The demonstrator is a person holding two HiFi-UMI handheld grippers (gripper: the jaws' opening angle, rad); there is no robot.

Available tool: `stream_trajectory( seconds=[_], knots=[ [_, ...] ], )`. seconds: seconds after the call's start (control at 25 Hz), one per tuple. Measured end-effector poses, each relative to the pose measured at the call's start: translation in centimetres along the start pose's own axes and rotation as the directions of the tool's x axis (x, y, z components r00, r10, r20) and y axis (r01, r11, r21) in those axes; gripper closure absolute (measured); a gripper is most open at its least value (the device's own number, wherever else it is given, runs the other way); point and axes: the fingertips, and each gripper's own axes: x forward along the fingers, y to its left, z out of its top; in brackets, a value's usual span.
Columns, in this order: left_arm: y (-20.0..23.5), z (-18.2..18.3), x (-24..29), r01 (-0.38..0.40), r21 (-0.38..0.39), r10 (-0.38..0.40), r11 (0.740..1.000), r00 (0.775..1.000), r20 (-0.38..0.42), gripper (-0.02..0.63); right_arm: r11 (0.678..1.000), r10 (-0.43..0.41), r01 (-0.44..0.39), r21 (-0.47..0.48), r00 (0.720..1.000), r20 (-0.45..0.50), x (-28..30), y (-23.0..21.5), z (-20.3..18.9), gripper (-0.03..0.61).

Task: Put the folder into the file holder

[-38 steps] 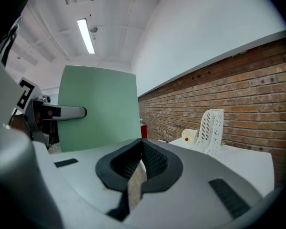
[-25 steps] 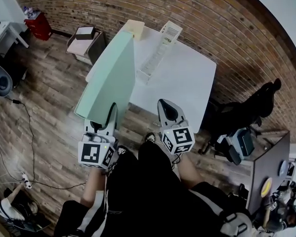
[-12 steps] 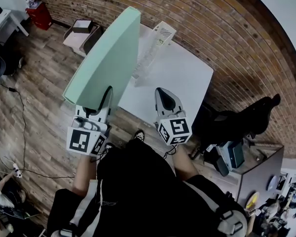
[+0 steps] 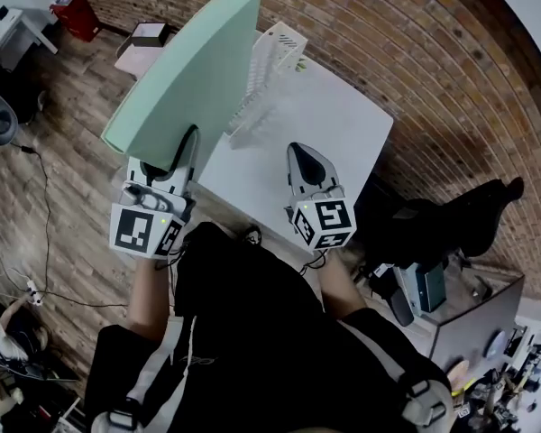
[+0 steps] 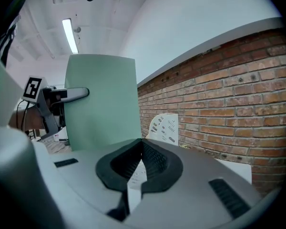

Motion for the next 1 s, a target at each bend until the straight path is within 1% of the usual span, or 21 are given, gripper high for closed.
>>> stream_trajectory(
  seconds=[0.12, 0.28, 0.36, 0.56, 0.8, 1.0],
  knots=[
    [-0.1, -0.5, 1.0, 0.023, 0.000, -0.023, 1.000, 1.000, -0.001, 0.483, 0.999, -0.005, 0.004, 0.039, 1.000, 0.009, 0.0, -1.1, -0.2, 0.569],
    [-0.1, -1.5, 2.7, 0.035, 0.008, -0.035, 0.999, 0.999, -0.018, 0.483, 0.998, -0.009, 0.010, 0.067, 1.000, -0.005, 0.1, -2.2, -0.9, 0.569],
    [0.1, -2.2, 3.3, 0.039, 0.006, -0.039, 0.999, 0.999, -0.027, 0.483, 0.998, -0.007, 0.008, 0.065, 1.000, -0.014, 0.3, -2.3, -1.3, 0.569],
    [0.8, -3.7, 5.2, 0.046, -0.029, -0.047, 0.999, 0.998, -0.030, 0.483, 0.999, -0.012, 0.014, 0.049, 0.999, -0.038, 1.3, -3.2, -1.8, 0.569],
    [1.2, -5.0, 8.8, 0.085, -0.035, -0.087, 0.996, 0.995, -0.047, 0.483, 0.999, -0.003, 0.005, 0.037, 0.999, -0.053, 3.5, -4.2, -1.3, 0.569],
    [1.3, -6.4, 11.1, 0.114, -0.043, -0.117, 0.993, 0.991, -0.072, 0.483, 0.999, -0.003, 0.006, 0.046, 0.997, -0.075, 5.2, -5.1, -1.7, 0.569]
  ],
)
